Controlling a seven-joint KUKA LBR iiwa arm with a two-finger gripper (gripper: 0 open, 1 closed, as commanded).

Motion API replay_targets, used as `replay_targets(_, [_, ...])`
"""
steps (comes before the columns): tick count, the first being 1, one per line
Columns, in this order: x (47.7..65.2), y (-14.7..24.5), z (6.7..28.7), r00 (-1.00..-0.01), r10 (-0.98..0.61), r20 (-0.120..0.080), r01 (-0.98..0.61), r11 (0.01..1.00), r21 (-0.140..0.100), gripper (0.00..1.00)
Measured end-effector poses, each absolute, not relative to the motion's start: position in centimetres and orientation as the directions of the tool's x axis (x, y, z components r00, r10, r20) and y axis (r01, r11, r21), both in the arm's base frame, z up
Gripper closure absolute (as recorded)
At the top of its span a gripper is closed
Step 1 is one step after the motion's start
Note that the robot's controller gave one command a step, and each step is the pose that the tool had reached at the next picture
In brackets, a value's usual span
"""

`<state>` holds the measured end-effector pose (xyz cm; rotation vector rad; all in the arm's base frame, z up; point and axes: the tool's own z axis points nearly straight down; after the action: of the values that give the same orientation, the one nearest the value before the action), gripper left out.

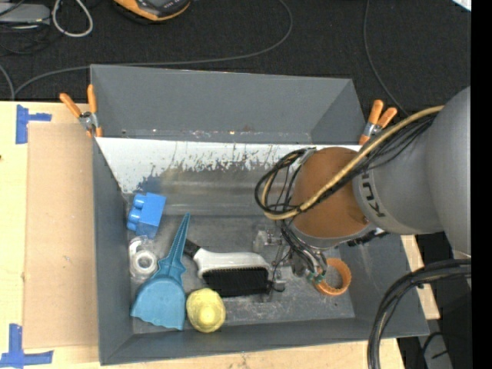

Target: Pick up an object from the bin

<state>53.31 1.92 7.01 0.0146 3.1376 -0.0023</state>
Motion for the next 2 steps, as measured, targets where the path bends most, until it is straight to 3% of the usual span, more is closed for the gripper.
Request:
replay_targets(1, [52.46,7.22,6.95,-1.0,0.027,0.001,0.027,1.0,0.001,0.0])
replay_targets(2, [52.79,7.28,6.94,-1.0,0.023,-0.003,0.023,1.0,-0.004,0.0])
